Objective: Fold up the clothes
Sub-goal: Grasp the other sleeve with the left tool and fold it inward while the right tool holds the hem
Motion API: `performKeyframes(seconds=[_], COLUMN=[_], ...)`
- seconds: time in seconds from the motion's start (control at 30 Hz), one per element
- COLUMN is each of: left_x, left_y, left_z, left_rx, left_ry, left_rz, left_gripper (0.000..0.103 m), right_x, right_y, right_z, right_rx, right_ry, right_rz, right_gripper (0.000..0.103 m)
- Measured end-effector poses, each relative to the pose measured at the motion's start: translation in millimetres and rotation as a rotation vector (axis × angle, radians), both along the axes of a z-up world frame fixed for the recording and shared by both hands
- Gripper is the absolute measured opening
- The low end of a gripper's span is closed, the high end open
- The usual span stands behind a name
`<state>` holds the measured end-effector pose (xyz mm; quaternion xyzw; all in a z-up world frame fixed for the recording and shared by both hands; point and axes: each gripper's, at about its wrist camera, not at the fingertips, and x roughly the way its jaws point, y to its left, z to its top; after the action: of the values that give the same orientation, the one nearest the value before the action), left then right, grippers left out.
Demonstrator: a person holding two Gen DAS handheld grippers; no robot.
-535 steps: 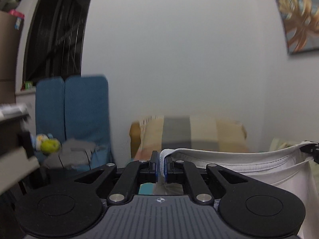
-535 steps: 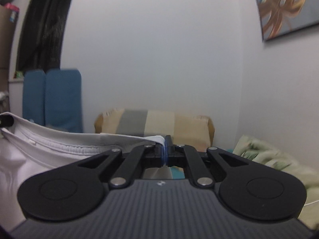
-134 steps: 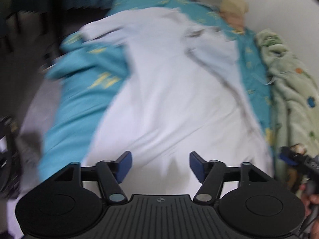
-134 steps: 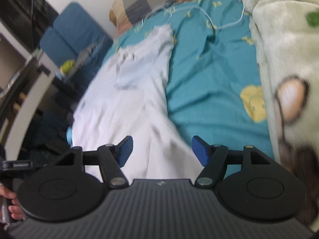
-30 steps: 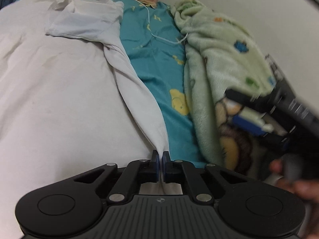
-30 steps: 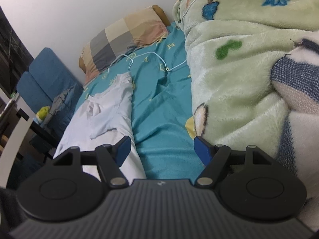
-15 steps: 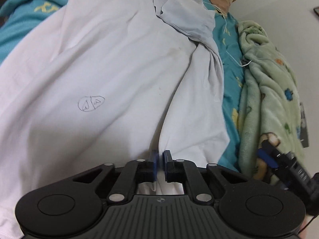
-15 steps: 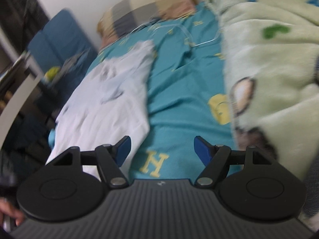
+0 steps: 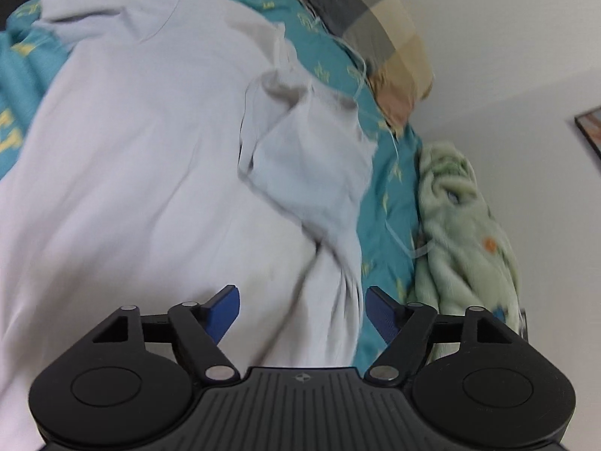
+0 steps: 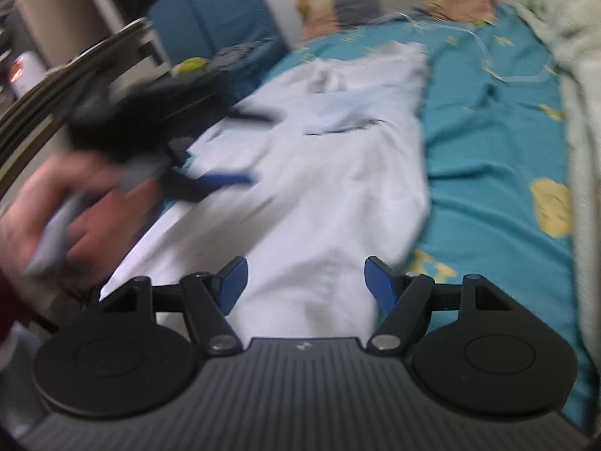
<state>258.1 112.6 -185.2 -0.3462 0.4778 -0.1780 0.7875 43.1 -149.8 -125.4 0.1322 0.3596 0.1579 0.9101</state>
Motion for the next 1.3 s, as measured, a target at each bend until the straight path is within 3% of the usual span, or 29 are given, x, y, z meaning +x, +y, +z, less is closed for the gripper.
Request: performKeyframes(seconds=[0.17, 0.3, 0.4, 0.47, 0.5, 0.53, 0.57, 0.63, 0.83, 1.0, 1.03, 1.13, 1.3], left_x=[68.6, 96.6, 105.1, 106.9, 107.2, 105.3, 103.2, 98.3, 89.8, 92.9, 92.3, 95.4, 100.0], left_y=[-20.1, -28.7, -37.5, -40.9, -42.1, -41.8, -40.9, -37.8, -22.2, -17.0, -17.2, -15.2, -16.7], left_z=[-27.7, -42.1, -42.6, -41.1, -39.9, -36.8, -32.3, -21.0, 26.3, 8.6, 1.6, -22.5, -41.5], left_rx=[0.029, 0.016, 0.057, 0.088, 0.098, 0.114, 0.123, 0.125, 0.167, 0.154, 0.154, 0.126, 0.078], left_ry=[0.010, 0.006, -0.009, -0.016, -0.022, -0.030, -0.046, -0.081, -0.184, -0.108, -0.088, -0.017, 0.017], left_rz=[0.058, 0.070, 0.044, 0.023, 0.011, 0.004, 0.009, 0.019, 0.028, -0.015, -0.023, 0.001, 0.027], left_gripper=[0.074, 0.070, 0.051, 0.011, 0.001, 0.000, 0.000, 0.000, 0.000, 0.002, 0.008, 0.050, 0.074], right_x=[1.6, 7.3, 16.1, 19.7, 20.0, 19.6, 18.8, 16.3, 6.9, 8.3, 9.2, 11.6, 21.6], right_y=[32.2, 48.7, 55.7, 56.1, 55.7, 55.7, 55.4, 54.2, 45.7, 49.4, 48.4, 43.9, 34.8], right_z=[-1.5, -11.4, -24.3, -30.8, -31.9, -32.5, -31.8, -28.6, -8.6, -11.3, -11.6, -11.8, -16.6], right_rx=[-0.067, -0.120, -0.172, -0.180, -0.183, -0.188, -0.191, -0.194, -0.102, -0.124, -0.128, -0.136, -0.114], right_ry=[-0.114, -0.112, -0.049, -0.006, 0.003, 0.010, 0.010, 0.000, -0.043, -0.014, -0.018, -0.034, -0.004], right_rz=[0.120, 0.207, 0.238, 0.243, 0.242, 0.241, 0.241, 0.243, 0.289, 0.281, 0.265, 0.211, 0.156], right_gripper=[0.071, 0.071, 0.068, 0.058, 0.045, 0.023, 0.013, 0.003, 0.003, 0.003, 0.003, 0.006, 0.008])
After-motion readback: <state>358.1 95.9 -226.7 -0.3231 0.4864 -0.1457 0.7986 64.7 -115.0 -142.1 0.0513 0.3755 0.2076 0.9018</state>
